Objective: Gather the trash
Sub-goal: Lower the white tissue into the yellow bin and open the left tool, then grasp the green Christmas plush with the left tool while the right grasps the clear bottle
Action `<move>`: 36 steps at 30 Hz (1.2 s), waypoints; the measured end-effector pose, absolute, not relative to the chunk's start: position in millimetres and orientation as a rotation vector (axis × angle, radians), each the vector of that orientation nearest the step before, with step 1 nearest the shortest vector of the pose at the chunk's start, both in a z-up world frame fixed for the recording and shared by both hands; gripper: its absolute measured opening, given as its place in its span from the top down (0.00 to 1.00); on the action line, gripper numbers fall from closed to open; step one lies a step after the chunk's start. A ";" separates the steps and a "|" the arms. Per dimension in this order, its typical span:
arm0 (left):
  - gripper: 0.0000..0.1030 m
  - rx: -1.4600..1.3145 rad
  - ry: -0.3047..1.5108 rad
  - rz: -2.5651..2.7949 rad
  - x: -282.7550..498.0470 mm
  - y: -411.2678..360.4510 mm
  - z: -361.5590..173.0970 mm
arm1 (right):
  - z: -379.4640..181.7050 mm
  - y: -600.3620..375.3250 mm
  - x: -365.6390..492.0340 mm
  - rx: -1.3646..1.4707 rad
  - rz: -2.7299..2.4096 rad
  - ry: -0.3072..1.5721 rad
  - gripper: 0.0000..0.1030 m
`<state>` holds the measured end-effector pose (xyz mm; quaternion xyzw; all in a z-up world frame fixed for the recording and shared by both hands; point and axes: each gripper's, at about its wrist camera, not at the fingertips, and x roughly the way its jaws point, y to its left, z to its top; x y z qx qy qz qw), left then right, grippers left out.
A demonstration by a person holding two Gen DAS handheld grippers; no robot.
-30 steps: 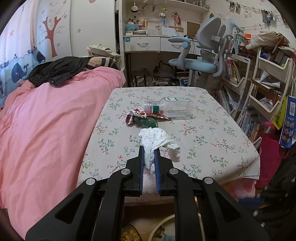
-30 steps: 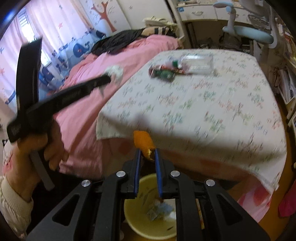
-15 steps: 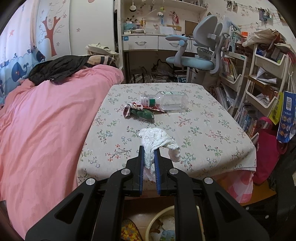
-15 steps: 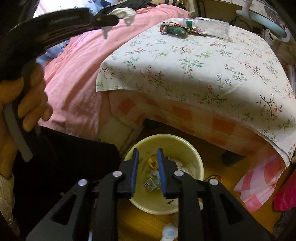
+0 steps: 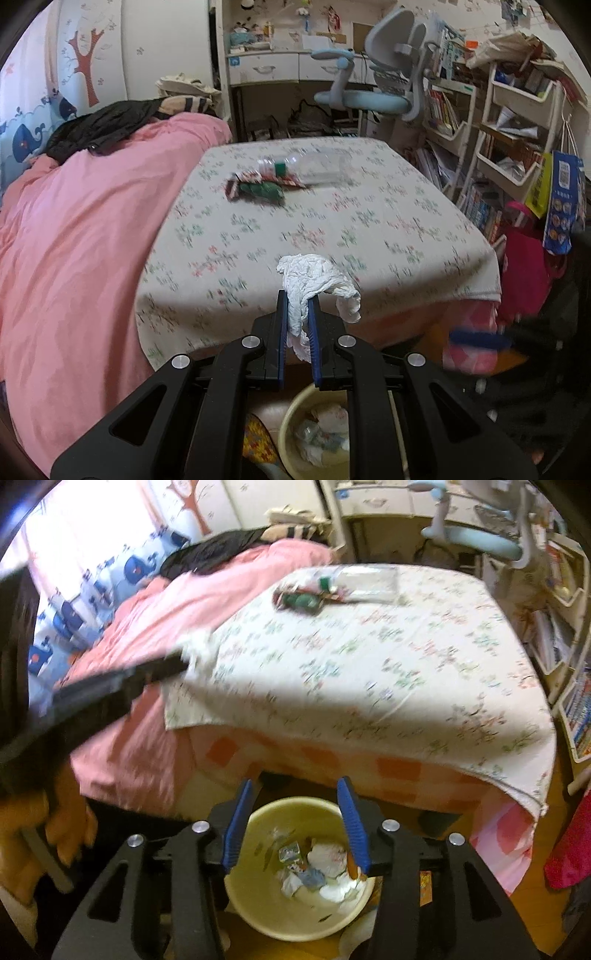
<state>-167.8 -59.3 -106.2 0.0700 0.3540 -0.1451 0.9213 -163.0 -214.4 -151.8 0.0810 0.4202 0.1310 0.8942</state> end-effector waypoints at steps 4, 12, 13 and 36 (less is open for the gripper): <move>0.90 0.171 0.777 -0.335 -184.1 -68.5 -120.8 | -147.3 -225.1 -162.7 0.210 0.229 0.831 0.48; 0.90 0.238 0.907 -0.430 -212.5 -85.5 -150.3 | -145.8 -241.4 -163.0 0.287 0.183 0.810 0.45; 0.89 0.247 0.918 -0.437 -215.9 -87.1 -153.1 | -145.5 -243.3 -164.3 0.293 0.179 0.807 0.44; 0.53 0.066 0.822 -0.300 -189.7 -47.9 -122.8 | -145.8 -239.5 -166.3 0.297 0.192 0.816 0.37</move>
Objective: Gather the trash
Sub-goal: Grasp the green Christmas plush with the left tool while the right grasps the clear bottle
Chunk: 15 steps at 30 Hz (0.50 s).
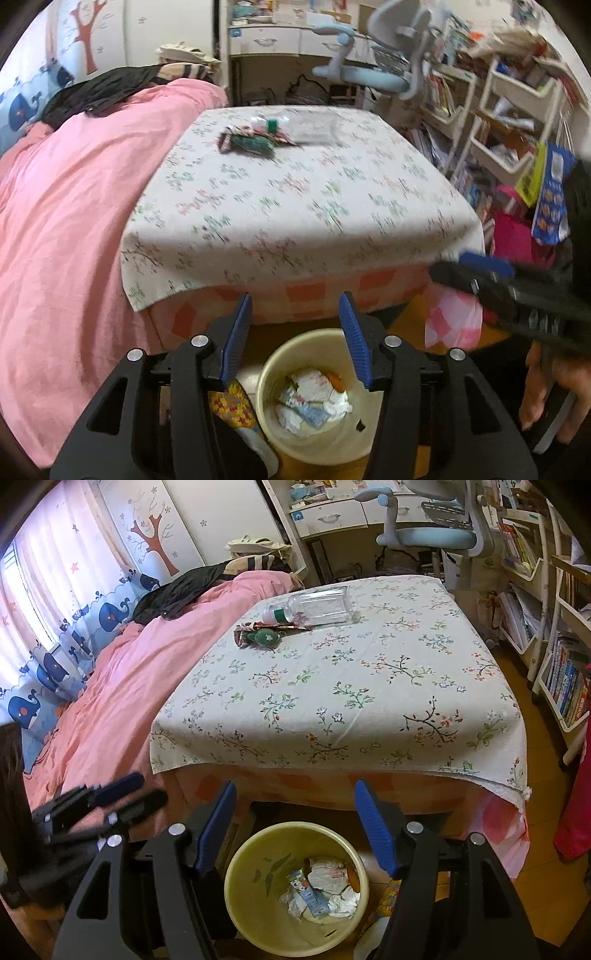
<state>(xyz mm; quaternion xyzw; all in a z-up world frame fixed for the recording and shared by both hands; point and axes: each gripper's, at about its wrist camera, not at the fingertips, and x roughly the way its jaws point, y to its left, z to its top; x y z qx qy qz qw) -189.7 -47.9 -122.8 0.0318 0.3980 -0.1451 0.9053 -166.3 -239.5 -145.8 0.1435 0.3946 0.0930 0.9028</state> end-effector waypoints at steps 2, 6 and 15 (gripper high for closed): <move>0.52 0.022 0.816 -0.277 -176.5 -39.9 -115.6 | -143.6 -237.2 -164.3 0.285 0.197 0.817 0.37; 0.49 -0.052 0.824 -0.238 -143.0 -26.4 -109.3 | -132.6 -233.8 -149.0 0.226 0.210 0.817 0.37; 0.44 -0.138 0.863 -0.228 -31.7 -39.4 -111.5 | -99.3 -225.0 -59.1 -0.119 0.247 0.776 0.24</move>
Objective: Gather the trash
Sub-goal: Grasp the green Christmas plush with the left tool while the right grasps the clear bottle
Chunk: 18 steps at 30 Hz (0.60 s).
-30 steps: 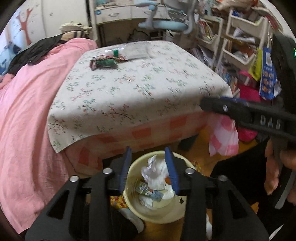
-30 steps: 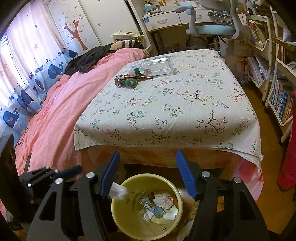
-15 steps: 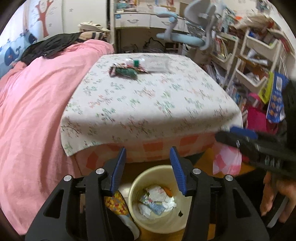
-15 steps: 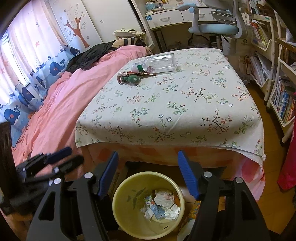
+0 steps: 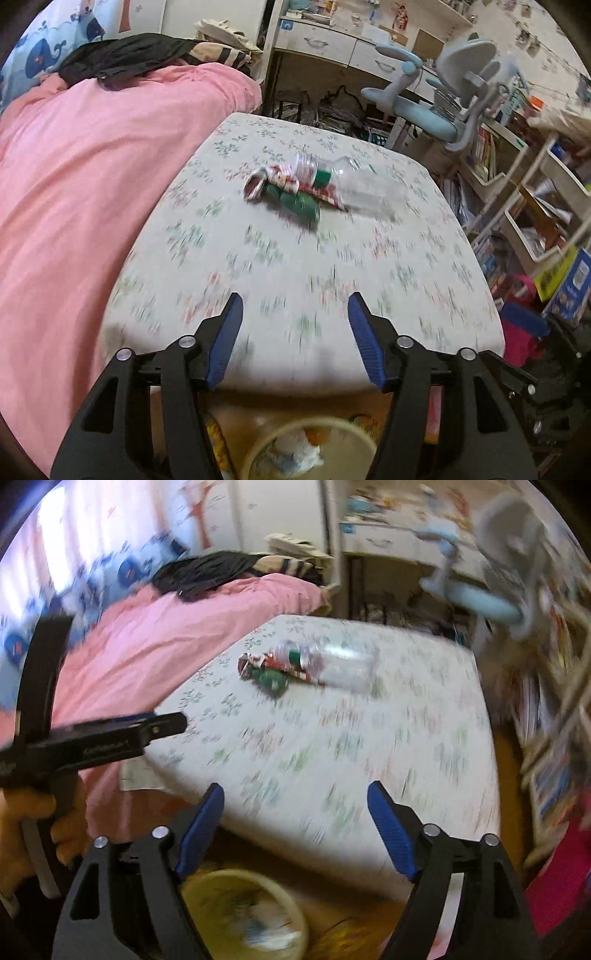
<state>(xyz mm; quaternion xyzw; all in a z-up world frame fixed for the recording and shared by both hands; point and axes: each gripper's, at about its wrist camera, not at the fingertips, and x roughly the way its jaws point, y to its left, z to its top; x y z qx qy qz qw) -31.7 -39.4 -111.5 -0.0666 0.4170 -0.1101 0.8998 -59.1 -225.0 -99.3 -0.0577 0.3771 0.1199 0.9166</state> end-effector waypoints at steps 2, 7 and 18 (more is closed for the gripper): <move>0.43 -0.139 0.871 -0.216 -3.0 -46.2 -117.4 | -100.8 -223.4 -29.9 -0.223 0.248 0.783 0.23; 0.42 -0.199 0.928 -0.184 57.3 -54.7 -141.2 | -109.1 -231.2 43.9 -0.317 0.241 0.803 0.23; 0.32 -0.082 0.955 -0.177 133.9 -73.7 -169.2 | -130.4 -215.6 144.3 -0.393 0.374 0.871 0.21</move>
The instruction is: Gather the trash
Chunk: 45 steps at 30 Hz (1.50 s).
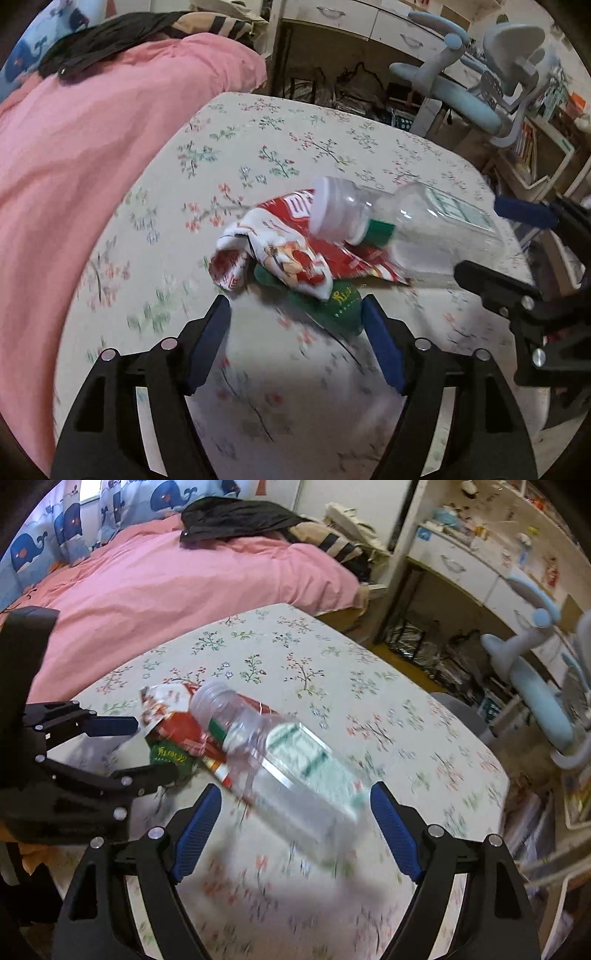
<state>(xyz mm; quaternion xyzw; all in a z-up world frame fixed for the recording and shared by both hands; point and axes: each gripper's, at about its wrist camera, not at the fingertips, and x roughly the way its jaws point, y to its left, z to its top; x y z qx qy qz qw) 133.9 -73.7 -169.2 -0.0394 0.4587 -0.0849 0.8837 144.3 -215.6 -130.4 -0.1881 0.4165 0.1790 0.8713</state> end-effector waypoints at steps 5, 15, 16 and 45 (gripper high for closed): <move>0.32 -0.029 0.939 -0.101 145.9 -50.6 -162.4 | -135.3 -214.8 160.5 -0.383 0.400 0.924 0.17; 0.32 -0.113 0.937 -0.143 156.6 -31.8 -161.0 | -122.2 -205.1 154.7 -0.367 0.447 1.020 0.36; 0.32 -0.111 0.935 -0.151 156.9 -35.2 -161.7 | -127.3 -197.7 157.1 -0.402 0.448 1.009 0.31; 0.46 -0.003 1.006 -0.242 43.2 -16.7 -145.1 | -149.7 -266.2 8.1 0.048 0.179 1.030 0.33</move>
